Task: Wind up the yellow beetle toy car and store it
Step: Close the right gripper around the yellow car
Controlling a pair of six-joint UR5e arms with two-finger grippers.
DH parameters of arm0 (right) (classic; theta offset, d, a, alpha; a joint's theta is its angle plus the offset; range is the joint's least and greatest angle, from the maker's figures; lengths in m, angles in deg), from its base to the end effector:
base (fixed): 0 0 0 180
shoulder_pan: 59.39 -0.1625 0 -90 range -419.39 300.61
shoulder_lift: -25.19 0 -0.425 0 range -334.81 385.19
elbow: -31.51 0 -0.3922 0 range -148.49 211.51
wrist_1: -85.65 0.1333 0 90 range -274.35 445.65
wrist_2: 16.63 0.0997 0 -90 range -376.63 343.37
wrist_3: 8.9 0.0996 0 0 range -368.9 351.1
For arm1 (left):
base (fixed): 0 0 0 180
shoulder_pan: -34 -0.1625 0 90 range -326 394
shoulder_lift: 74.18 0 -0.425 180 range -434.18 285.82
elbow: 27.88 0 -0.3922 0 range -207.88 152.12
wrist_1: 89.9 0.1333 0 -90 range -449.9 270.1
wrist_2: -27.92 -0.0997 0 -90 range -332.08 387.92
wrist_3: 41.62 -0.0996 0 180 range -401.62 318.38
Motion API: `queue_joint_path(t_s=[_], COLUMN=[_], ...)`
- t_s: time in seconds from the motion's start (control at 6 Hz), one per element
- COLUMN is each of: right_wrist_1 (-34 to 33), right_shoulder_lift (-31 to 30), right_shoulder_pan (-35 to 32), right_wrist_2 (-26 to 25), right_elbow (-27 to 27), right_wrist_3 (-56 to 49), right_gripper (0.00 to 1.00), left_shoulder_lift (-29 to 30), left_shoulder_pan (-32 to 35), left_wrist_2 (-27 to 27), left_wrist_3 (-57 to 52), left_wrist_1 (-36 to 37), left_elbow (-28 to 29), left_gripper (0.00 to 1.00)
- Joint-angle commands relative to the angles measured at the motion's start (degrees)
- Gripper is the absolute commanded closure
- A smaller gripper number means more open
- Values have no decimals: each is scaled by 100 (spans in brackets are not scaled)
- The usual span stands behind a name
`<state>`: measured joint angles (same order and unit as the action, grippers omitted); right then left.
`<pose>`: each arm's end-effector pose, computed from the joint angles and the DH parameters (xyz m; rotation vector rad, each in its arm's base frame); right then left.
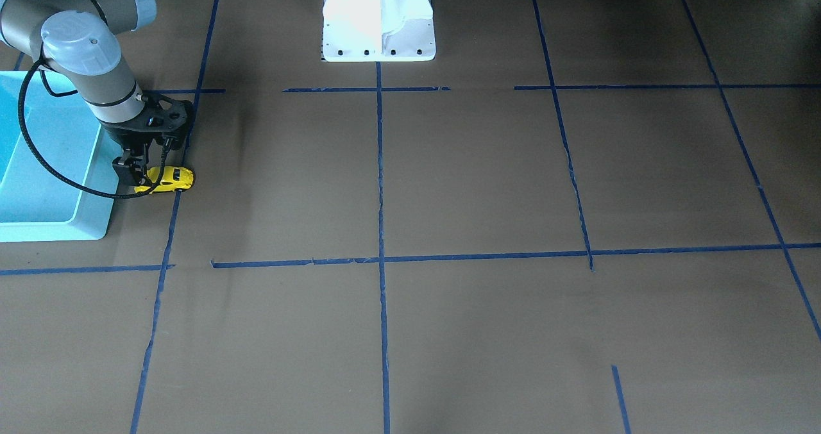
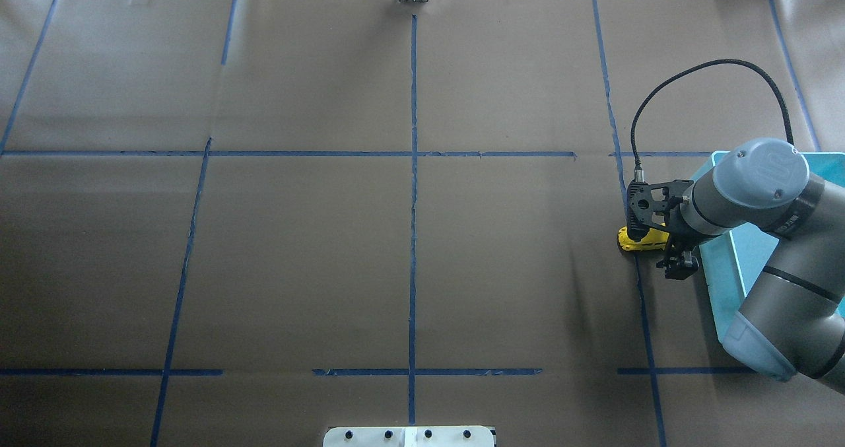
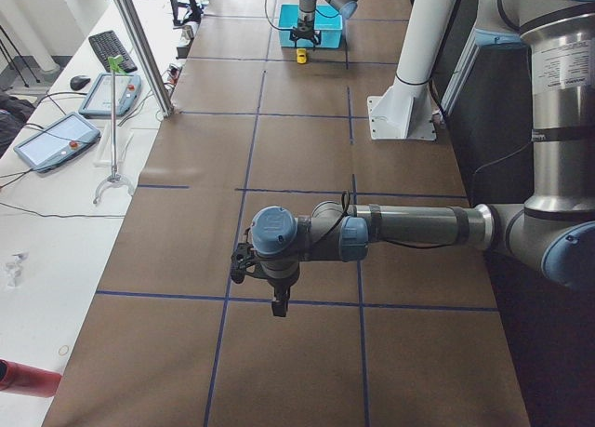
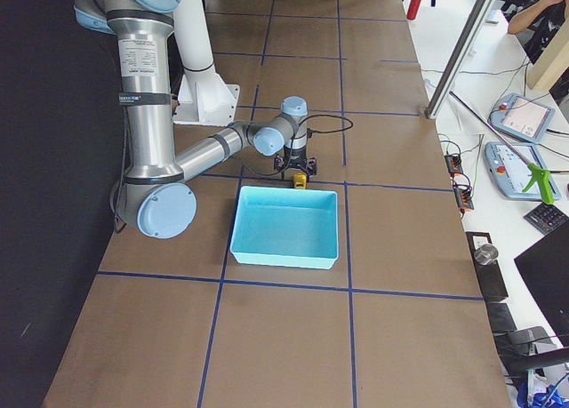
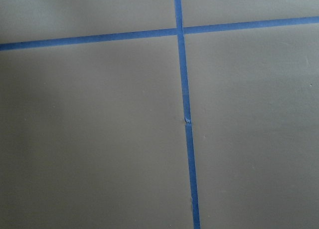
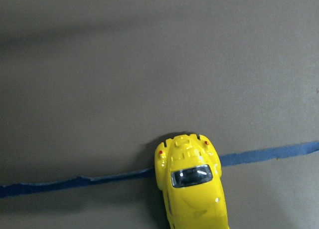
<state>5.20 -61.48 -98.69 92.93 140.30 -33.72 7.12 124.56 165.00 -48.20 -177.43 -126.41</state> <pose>-0.3407 -0.4081 0.4666 0.4982 -0.4849 -1.3637 -0.0645 -0.4238 0.6561 0.0078 0.8229 0.0801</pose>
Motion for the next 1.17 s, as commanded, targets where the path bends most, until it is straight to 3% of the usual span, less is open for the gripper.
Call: queue_joint_path(t_s=[0.0,0.5,0.83,1.0], right_wrist_1=[3,12,3,3], right_shoulder_lift=[-7,133,265,309], right_shoulder_pan=[-86,-60,-60,-60], right_wrist_2=[4,-4,-4,-4], right_elbow=[-95,-429,-516,-534], right_wrist_3=[-285,-286,-269,-269], right_gripper=[0,0,15,15], left_shoulder_lift=[0,17,0,26], left_shoulder_pan=[-3,-12,-3,-11], left_wrist_2=[12,20,20,20], left_wrist_3=[0,-1,-1,-1], left_wrist_1=[25,25,25,25], left_elbow=[9,0,0,-18], left_gripper=[0,0,0,0])
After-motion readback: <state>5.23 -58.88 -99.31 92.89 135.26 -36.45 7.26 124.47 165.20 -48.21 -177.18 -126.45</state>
